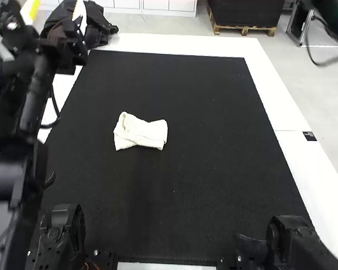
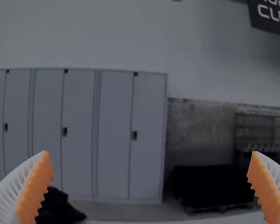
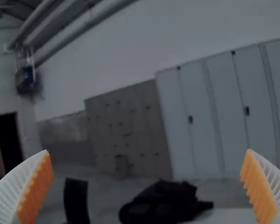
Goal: Fold the towel.
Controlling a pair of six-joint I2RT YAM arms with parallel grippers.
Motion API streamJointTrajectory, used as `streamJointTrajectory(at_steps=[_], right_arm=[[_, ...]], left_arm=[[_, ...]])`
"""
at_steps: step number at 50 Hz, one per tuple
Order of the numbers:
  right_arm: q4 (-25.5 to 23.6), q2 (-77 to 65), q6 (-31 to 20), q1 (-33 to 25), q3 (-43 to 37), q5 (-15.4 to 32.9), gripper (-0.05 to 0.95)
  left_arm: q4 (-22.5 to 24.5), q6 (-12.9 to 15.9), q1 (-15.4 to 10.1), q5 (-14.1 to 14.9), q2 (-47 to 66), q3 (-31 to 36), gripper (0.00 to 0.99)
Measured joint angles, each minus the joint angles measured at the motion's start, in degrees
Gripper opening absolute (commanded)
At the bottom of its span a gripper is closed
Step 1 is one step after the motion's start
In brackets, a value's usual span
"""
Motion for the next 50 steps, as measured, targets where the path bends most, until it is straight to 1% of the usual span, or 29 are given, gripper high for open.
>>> streamJointTrajectory(at_steps=[5,10,14,18,22,25,29,32,33,35,37,39,41,42,43,45,48,50], right_arm=[[0.04,-8.37,-0.04,-2.14,-4.07,0.35,0.92],[0.44,-16.98,-0.15,-3.19,-8.24,2.16,0.92],[0.35,-23.67,-0.42,-3.26,-10.86,4.81,0.92],[-1.90,-29.83,-1.46,-3.34,-12.70,8.33,0.92],[-5.55,-31.87,-3.61,-3.50,-12.92,11.89,0.92],[-9.46,-31.67,-5.73,-3.54,-14.23,15.41,0.92],[-11.02,-31.67,-8.13,-3.54,-17.42,19.45,0.92],[-11.15,-31.67,-11.43,-3.52,-21.05,21.46,0.92],[-10.47,-31.67,-13.05,-3.52,-23.28,22.14,0.92],[-8.55,-31.67,-14.62,-3.54,-26.27,22.88,0.92],[-4.00,-31.65,-16.02,-3.54,-30.91,24.37,0.92],[2.27,-31.58,-17.42,-3.54,-37.22,27.17,0.92],[6.67,-31.56,-18.25,-3.58,-41.86,28.68,0.92],[9.84,-31.52,-19.06,-3.58,-45.40,29.38,0.92],[10.97,-31.54,-19.61,-3.61,-47.58,29.62,0.92],[11.72,-31.52,-20.55,-3.61,-51.30,29.77,0.92],[11.65,-31.50,-21.66,-3.63,-54.93,29.59,0.92],[11.43,-31.50,-22.10,-3.63,-55.65,29.42,0.92]], left_arm=[[0.00,0.00,0.00,-0.83,-5.40,-2.12,0.970],[-0.74,-0.02,-0.02,-1.31,-9.31,-3.67,0.970],[-0.15,-0.22,0.00,-1.60,-9.42,-3.82,0.970],[1.57,-0.13,0.00,-1.95,-9.44,-4.39,0.970],[2.21,1.88,0.00,-2.38,-9.44,-5.16,0.970],[2.51,3.41,0.00,-2.75,-9.46,-6.45,0.970],[3.39,5.66,0.00,-2.91,-9.46,-9.29,0.970],[4.24,7.23,0.00,-2.95,-9.44,-11.98,0.970],[4.59,7.65,0.00,-2.95,-9.44,-12.90,0.970],[5.86,8.79,0.00,-2.95,-9.44,-15.28,0.970],[7.80,9.77,0.00,-2.95,-9.44,-17.92,0.970],[10.25,10.64,0.00,-2.97,-9.44,-20.85,0.970],[12.81,11.32,0.00,-3.15,-9.44,-23.74,0.970],[13.75,11.58,-0.02,-3.32,-9.46,-25.18,0.970],[14.29,11.76,0.00,-3.58,-9.44,-26.25,0.970],[16.04,12.15,0.00,-4.74,-9.42,-28.70,0.970],[17.46,12.33,0.00,-6.36,-9.42,-30.80,0.970],[17.57,12.33,0.00,-7.30,-9.42,-31.39,0.970]])
